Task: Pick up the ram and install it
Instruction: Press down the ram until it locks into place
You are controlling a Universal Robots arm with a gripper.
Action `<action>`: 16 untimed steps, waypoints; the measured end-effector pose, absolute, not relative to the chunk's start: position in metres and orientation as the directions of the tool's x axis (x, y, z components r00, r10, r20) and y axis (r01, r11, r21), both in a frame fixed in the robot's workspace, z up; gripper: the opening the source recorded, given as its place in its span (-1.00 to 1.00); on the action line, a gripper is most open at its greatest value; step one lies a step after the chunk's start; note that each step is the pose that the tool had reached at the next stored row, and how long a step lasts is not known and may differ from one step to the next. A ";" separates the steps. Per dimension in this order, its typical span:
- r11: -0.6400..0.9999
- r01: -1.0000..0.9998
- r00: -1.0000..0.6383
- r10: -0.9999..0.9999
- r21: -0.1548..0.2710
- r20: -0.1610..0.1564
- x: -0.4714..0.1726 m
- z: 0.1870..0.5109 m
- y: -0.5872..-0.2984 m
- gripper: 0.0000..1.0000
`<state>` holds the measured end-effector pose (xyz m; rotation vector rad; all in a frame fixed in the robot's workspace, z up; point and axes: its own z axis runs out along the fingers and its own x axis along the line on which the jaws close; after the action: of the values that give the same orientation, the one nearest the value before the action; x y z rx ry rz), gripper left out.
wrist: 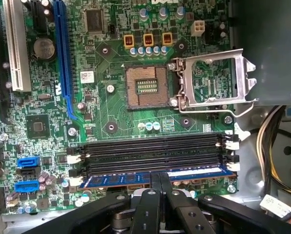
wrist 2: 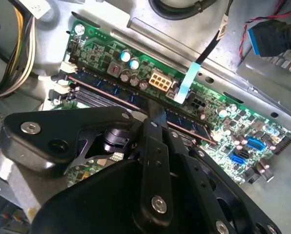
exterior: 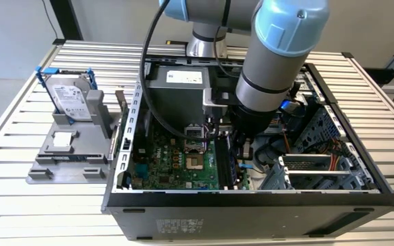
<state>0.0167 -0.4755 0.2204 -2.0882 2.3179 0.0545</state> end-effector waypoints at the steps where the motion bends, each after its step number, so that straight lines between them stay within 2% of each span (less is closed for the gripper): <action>1: 0.104 -0.995 -0.104 -0.994 0.012 -0.039 0.017 0.219 -0.476 -1.00; 5: 0.104 -0.995 -0.104 -0.994 0.011 -0.044 0.017 0.224 -0.475 -1.00; 16: 0.104 -0.995 -0.104 -0.994 0.012 -0.040 0.017 0.274 -0.475 -1.00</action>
<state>0.0167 -0.4754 0.2745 -2.0875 2.3172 0.0556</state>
